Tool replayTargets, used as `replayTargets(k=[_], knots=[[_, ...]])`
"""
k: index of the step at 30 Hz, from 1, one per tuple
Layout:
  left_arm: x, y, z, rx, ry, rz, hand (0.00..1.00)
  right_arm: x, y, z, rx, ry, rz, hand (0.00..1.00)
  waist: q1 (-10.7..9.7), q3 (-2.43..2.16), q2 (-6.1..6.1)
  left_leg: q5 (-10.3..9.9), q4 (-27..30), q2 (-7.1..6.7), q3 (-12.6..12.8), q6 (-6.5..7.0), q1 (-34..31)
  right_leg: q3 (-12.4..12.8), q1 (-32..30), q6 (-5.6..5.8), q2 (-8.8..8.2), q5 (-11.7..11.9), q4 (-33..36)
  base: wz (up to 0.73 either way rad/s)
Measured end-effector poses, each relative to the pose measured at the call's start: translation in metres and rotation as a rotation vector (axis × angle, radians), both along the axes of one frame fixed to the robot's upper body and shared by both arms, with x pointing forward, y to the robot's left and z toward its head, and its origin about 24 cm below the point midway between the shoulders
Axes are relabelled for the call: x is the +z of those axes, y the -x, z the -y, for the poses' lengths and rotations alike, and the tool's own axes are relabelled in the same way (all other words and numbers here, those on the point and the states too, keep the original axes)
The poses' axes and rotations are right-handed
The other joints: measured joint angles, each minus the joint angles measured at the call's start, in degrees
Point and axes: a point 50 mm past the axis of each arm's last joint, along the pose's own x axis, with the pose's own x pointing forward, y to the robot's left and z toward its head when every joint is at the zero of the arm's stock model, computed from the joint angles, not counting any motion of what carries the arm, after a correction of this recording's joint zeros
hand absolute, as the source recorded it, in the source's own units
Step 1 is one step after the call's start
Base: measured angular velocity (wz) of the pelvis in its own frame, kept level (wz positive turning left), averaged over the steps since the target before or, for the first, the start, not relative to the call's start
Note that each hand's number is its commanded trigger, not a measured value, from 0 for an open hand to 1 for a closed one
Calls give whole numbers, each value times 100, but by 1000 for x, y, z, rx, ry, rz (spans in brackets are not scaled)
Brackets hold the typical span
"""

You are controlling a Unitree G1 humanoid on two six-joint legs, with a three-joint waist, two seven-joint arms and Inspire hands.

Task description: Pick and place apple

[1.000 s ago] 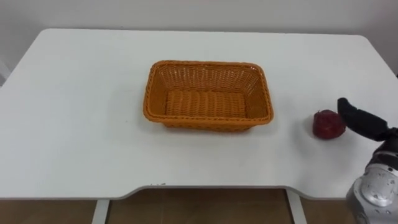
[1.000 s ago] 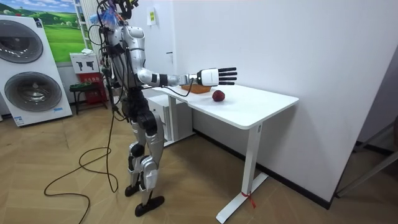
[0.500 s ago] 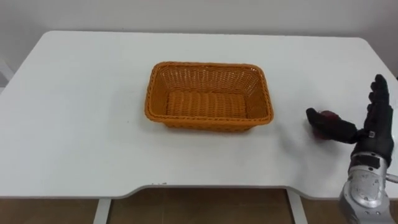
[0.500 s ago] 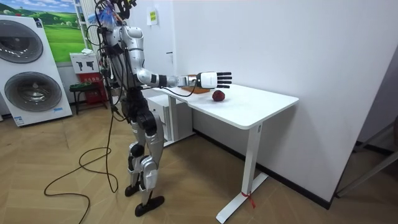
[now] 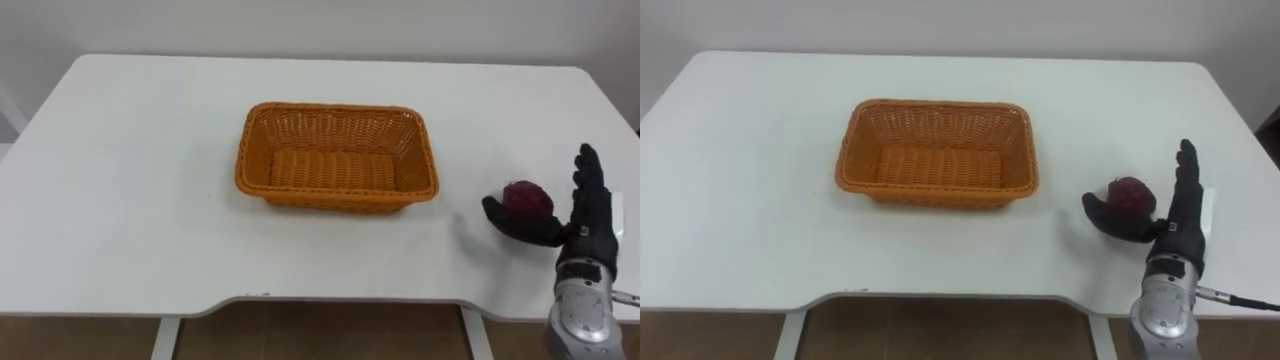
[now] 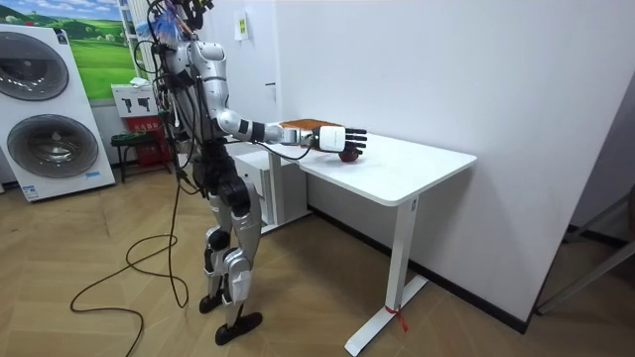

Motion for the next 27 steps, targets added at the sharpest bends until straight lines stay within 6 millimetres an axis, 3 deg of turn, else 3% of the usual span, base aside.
replayTargets(k=[5,16,27], knots=[[0,2,-2,0,4,-18,0,-13,5,4,2,-8,-83,0,21,-2,-28,0,31,0,0,0,-2,-7,1,1,-6,-1,34,0],[2,2,-9,3,-17,-24,0,-21,7,20,6,23,-174,0,130,17,-120,0,98,-9,-87,0,6,-99,65,1,-17,-3,23,4],[2,5,-11,6,-22,-36,0,-21,-10,25,-6,26,-192,0,160,34,-189,0,98,-16,-159,-1,1,-200,122,2,-16,2,-56,4]])
